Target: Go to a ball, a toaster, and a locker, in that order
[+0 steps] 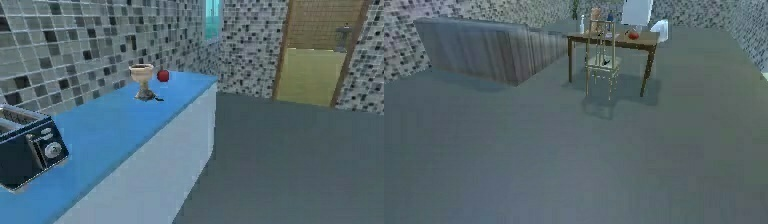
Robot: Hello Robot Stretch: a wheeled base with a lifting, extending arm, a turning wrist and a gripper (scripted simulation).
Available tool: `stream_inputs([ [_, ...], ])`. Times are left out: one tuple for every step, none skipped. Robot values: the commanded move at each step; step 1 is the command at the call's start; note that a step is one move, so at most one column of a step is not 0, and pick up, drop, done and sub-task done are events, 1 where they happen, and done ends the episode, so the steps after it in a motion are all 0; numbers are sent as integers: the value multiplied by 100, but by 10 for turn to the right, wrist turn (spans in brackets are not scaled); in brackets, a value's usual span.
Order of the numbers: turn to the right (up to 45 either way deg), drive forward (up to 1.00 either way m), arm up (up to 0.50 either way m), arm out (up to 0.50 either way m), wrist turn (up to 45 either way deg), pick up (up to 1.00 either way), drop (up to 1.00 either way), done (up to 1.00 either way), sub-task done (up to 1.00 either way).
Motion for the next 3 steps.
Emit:
stream_inputs([
  [300,0,0,0,0,0,0,0,0],
  [0,100,0,0,0,0,0,0,0],
  [0,100,0,0,0,0,0,0,0],
])
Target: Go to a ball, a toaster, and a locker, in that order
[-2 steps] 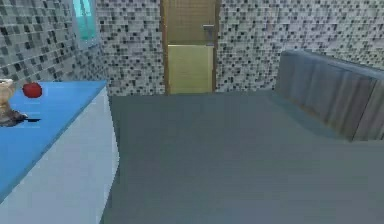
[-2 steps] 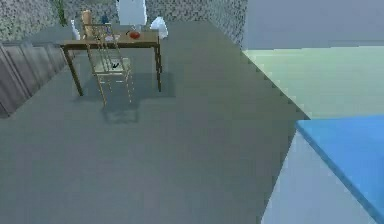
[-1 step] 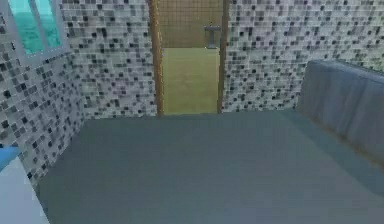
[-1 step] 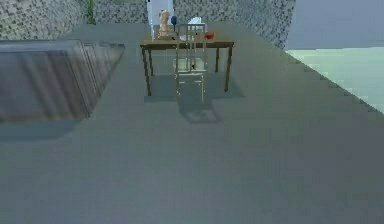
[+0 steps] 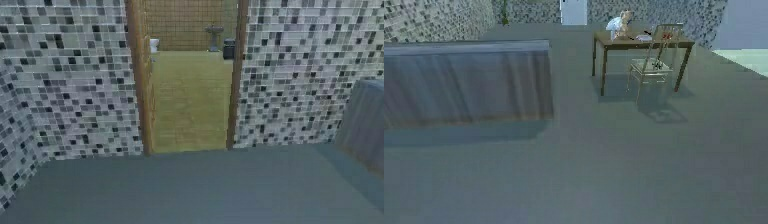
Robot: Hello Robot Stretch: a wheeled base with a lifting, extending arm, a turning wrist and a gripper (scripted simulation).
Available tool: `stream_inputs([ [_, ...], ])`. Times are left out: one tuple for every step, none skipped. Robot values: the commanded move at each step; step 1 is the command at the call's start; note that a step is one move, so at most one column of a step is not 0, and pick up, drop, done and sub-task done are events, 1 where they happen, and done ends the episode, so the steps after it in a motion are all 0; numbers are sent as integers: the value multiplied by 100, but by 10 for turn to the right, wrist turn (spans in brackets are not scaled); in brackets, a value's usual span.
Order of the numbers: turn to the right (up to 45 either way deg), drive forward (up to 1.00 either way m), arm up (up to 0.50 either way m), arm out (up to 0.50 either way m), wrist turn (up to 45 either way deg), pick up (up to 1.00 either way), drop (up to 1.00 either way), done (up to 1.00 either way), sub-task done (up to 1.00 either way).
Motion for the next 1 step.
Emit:
stream_inputs([
  [0,100,0,0,0,0,0,0,0],
])
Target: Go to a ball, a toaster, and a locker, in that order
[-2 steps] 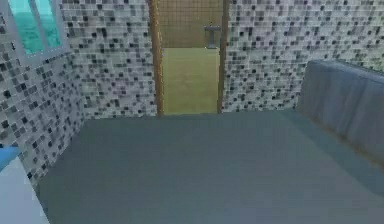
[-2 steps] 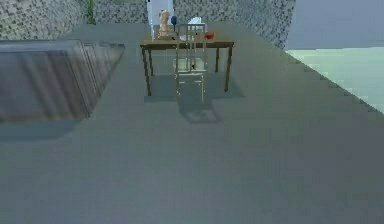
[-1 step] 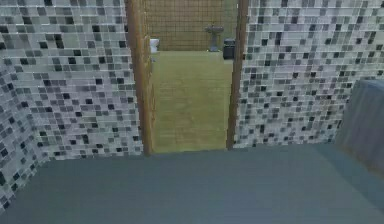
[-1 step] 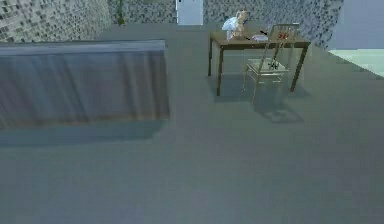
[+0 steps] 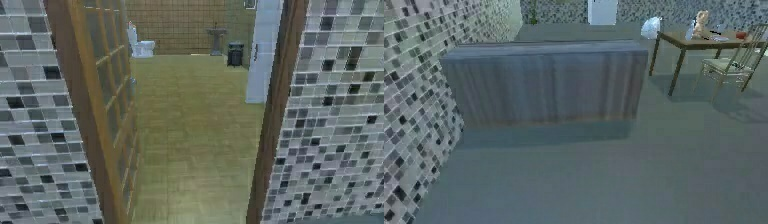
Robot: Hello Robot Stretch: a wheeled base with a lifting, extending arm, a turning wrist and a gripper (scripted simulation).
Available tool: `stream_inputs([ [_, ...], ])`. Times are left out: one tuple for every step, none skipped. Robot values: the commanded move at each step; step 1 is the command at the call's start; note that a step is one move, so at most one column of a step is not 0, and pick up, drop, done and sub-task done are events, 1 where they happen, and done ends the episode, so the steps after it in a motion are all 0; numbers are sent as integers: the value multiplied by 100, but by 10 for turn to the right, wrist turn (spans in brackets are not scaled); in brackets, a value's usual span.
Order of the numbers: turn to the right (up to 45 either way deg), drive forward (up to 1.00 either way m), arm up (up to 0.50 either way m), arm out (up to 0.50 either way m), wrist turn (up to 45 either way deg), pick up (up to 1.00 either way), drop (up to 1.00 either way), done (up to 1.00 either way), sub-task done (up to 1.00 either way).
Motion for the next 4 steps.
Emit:
stream_inputs([
  [0,100,0,0,0,0,0,0,0],
  [-30,0,0,0,0,0,0,0,0],
  [0,20,0,0,0,0,0,0,0],
  [150,0,0,0,0,0,0,0,0],
])
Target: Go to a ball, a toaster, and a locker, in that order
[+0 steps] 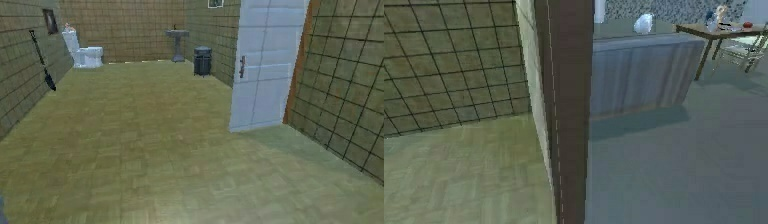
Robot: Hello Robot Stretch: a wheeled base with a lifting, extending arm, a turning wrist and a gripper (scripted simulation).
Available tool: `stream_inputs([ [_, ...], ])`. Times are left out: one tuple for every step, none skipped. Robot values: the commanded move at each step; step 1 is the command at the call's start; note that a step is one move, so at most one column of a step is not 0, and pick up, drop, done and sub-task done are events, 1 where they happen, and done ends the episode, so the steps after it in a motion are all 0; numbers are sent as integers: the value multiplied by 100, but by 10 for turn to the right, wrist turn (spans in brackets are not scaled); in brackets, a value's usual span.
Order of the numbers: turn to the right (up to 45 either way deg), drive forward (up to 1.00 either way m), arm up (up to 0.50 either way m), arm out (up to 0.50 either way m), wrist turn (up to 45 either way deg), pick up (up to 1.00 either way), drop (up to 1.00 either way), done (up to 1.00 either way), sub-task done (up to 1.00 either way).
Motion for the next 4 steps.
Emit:
stream_inputs([
  [0,100,0,0,0,0,0,0,0],
  [30,0,0,0,0,0,0,0,0],
  [0,100,0,0,0,0,0,0,0],
  [0,60,0,0,0,0,0,0,0],
])
